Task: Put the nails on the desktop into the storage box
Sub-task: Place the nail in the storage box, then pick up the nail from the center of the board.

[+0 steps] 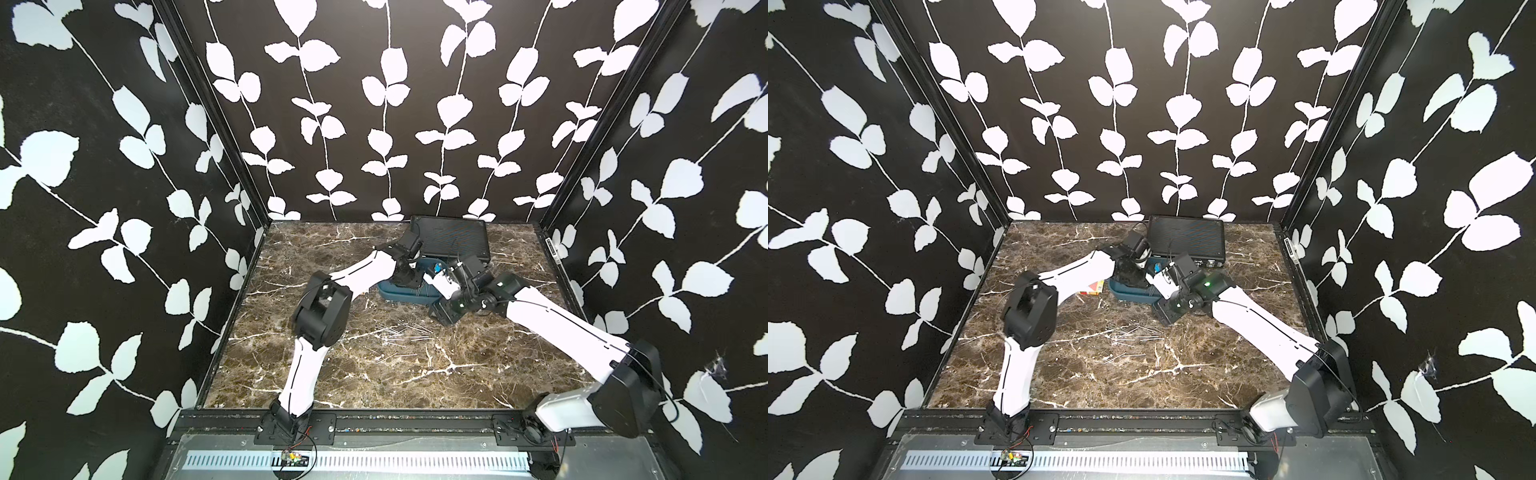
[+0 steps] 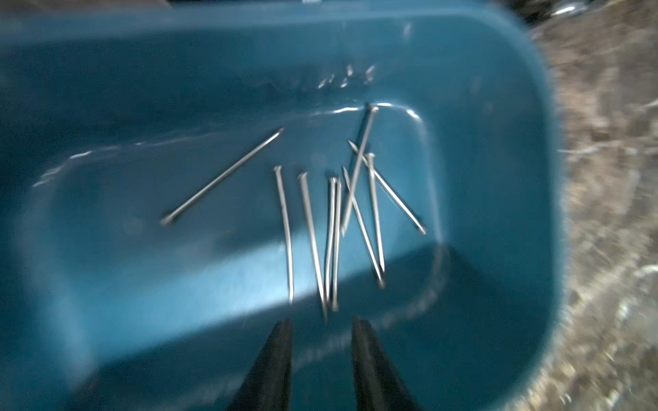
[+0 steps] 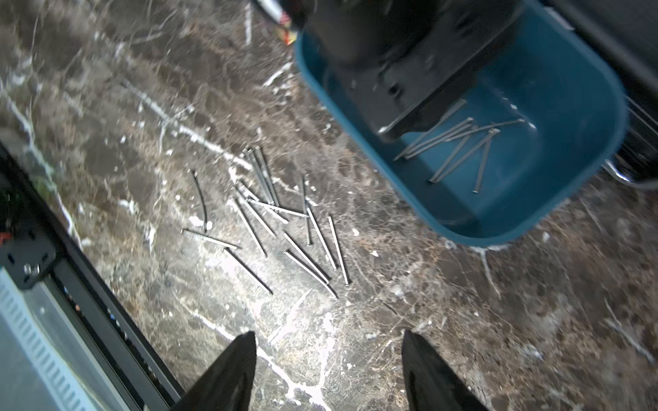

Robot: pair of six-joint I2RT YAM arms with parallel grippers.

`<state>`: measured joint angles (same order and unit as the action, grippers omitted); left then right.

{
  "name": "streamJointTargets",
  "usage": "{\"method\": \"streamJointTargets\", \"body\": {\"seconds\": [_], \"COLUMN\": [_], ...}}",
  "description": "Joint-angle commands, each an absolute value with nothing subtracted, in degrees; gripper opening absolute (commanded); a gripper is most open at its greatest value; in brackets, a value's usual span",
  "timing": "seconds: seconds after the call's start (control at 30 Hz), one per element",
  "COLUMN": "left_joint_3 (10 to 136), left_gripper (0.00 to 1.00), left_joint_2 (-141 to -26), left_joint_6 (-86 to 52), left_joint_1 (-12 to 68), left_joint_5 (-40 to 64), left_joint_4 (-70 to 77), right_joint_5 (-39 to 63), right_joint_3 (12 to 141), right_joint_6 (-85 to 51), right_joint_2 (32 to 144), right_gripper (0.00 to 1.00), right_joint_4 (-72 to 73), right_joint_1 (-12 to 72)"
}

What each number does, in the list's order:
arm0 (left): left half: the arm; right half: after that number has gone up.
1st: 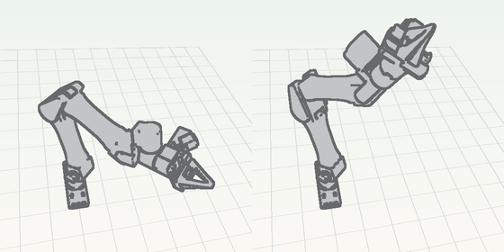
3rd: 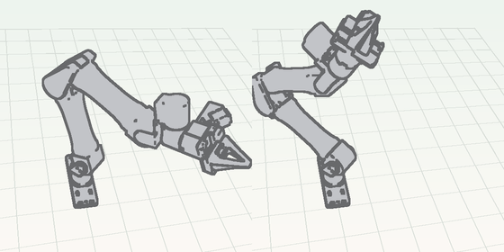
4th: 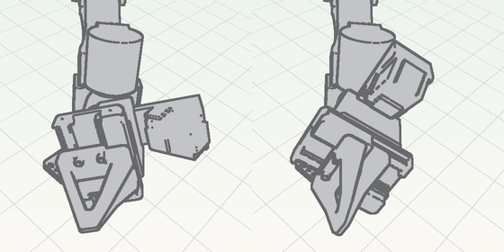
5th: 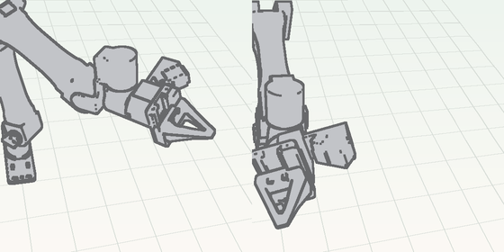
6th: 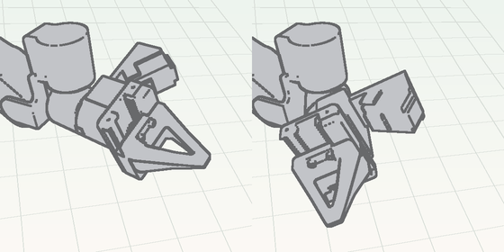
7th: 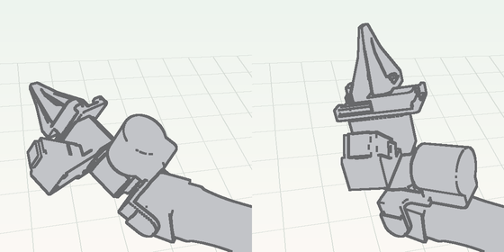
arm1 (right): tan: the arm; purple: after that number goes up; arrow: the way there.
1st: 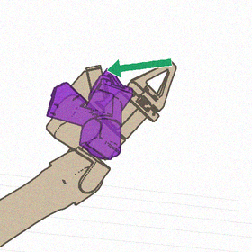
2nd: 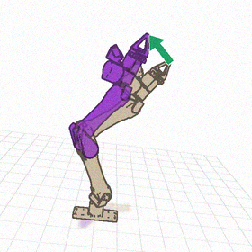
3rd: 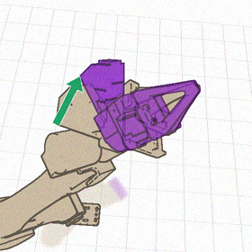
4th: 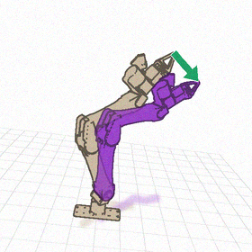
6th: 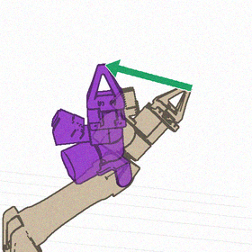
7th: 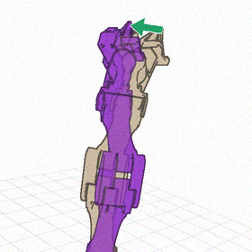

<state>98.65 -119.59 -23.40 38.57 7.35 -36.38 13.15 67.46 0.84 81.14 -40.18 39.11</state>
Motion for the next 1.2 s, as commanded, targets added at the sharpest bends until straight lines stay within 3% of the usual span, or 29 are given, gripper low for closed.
{"method": "streamJointTargets", "body": {"seconds": [0.0,0.47,1.17], "left_joint_3": [93.66,66.43,62.41], "left_gripper": [0.35,0.44,0.46], "left_joint_2": [-108.56,-85.2,-82.36], "left_joint_6": [-23.73,-26.09,-26.99], "left_joint_1": [38.03,30.14,28.59], "left_joint_5": [4.04,-0.49,-1.16], "left_joint_4": [-36.42,-37.49,-38.79], "right_joint_5": [14.72,15.5,5.45], "right_joint_3": [64.97,67.4,70.87], "right_joint_6": [7.24,21.04,25.16], "right_joint_2": [81.06,96.42,105.58], "right_gripper": [0.68,0.67,0.63], "right_joint_4": [-39.65,-39.77,-36.74], "right_joint_1": [41.27,52.82,56.87]}}
